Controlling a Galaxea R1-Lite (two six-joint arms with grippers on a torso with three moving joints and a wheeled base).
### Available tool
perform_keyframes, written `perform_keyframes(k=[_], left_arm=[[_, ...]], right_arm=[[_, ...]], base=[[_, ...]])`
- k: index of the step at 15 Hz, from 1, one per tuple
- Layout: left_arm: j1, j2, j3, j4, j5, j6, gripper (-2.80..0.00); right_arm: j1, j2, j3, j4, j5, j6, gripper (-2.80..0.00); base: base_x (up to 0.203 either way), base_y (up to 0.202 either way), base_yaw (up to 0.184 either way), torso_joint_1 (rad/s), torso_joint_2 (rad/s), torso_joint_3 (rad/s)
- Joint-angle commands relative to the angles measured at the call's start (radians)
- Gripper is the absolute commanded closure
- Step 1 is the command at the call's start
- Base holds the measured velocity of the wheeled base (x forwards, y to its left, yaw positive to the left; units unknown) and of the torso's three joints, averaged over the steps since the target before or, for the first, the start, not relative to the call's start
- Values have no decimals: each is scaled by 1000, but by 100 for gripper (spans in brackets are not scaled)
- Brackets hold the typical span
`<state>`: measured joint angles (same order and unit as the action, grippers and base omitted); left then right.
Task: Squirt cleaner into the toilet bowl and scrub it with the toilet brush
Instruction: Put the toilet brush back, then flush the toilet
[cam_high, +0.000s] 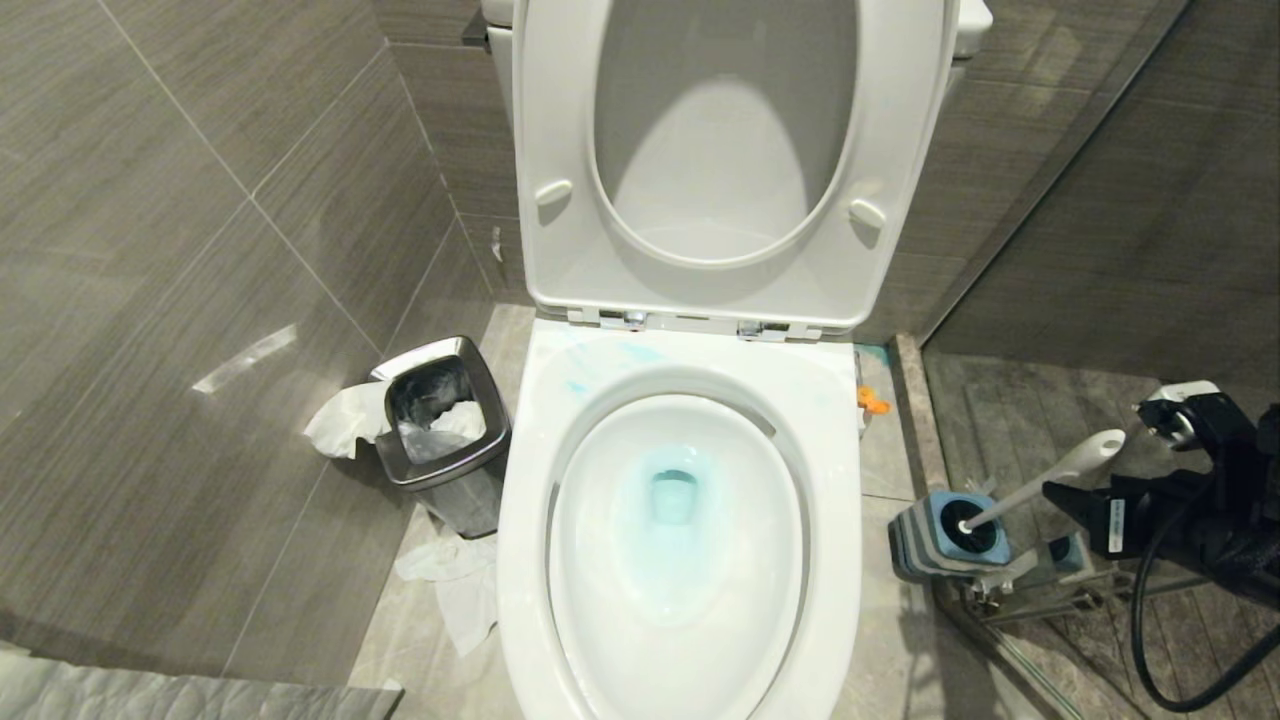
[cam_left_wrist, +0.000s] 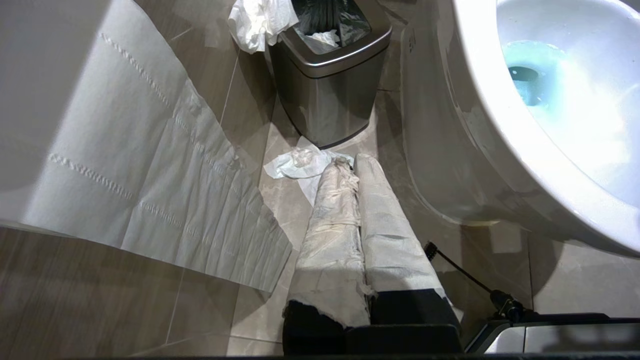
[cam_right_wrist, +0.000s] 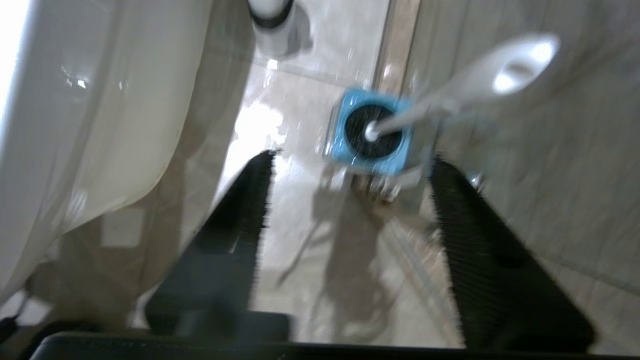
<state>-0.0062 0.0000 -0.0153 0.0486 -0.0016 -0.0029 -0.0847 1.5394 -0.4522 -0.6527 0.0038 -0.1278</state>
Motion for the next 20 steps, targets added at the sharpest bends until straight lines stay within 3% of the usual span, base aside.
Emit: perform_keyframes(k=[1, 5, 11, 20], left_arm=[[0, 2, 0, 0, 0, 0, 0], [0, 2, 0, 0, 0, 0, 0], [0, 2, 0, 0, 0, 0, 0], [0, 2, 0, 0, 0, 0, 0]], right_arm=[[0, -54, 45, -55, 0, -14, 0], [2, -114, 26, -56, -2, -13, 0], [24, -232, -107, -44, -5, -21, 0], [106, -701, 134, 35, 4, -2, 0]], base=[[0, 0, 0, 0, 0, 0], [0, 0, 0, 0, 0, 0], [0, 0, 0, 0, 0, 0], [0, 0, 0, 0, 0, 0]])
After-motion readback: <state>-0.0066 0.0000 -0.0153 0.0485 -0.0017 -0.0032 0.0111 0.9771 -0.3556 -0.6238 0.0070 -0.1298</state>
